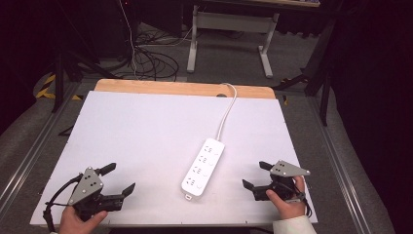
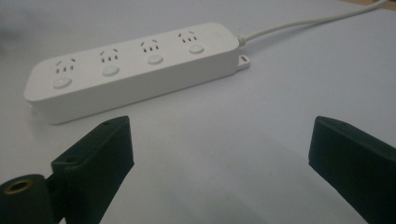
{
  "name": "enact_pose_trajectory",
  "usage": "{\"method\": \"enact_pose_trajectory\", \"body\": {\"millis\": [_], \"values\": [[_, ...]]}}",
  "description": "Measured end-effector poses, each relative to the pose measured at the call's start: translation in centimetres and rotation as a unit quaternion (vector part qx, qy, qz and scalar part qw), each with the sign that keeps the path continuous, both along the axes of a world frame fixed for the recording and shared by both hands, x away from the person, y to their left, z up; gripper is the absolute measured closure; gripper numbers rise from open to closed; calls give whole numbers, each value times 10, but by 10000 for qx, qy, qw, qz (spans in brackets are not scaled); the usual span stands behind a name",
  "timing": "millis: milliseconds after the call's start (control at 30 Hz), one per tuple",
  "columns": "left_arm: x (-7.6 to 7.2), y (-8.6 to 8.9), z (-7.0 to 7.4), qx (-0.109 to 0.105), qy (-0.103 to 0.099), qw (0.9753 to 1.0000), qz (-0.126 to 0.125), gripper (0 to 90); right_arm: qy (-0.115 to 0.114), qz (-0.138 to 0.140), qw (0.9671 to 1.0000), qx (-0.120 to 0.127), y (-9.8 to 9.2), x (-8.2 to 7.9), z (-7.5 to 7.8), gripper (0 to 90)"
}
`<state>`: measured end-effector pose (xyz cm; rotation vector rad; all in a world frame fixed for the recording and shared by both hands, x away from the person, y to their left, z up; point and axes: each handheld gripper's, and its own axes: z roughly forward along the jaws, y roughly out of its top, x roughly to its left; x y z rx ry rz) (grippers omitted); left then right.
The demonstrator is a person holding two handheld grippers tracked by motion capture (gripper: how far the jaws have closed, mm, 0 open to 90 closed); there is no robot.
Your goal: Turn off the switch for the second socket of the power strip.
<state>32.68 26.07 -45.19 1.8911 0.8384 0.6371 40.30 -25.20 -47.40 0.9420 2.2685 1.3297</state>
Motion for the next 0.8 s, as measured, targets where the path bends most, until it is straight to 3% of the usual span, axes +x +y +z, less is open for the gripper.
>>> {"method": "enact_pose_trajectory", "body": {"millis": [267,333,500,700,800], "values": [[1,1,-1,7,27,10000,16,150,50,-108,9999,-11,-7,-4,-9,89],[2,0,-1,37,161,9999,40,161,-15,-155,9999,41,-9,-4,-9,113],[3,0,-3,61,242,9997,80,166,-89,-247,9996,143,-11,-3,-8,109],[4,2,-4,59,120,9999,84,169,-317,95,9994,-140,-8,-3,-9,81],[5,4,-8,43,93,9999,87,179,-275,146,9994,-122,-7,-2,-9,71]]}}
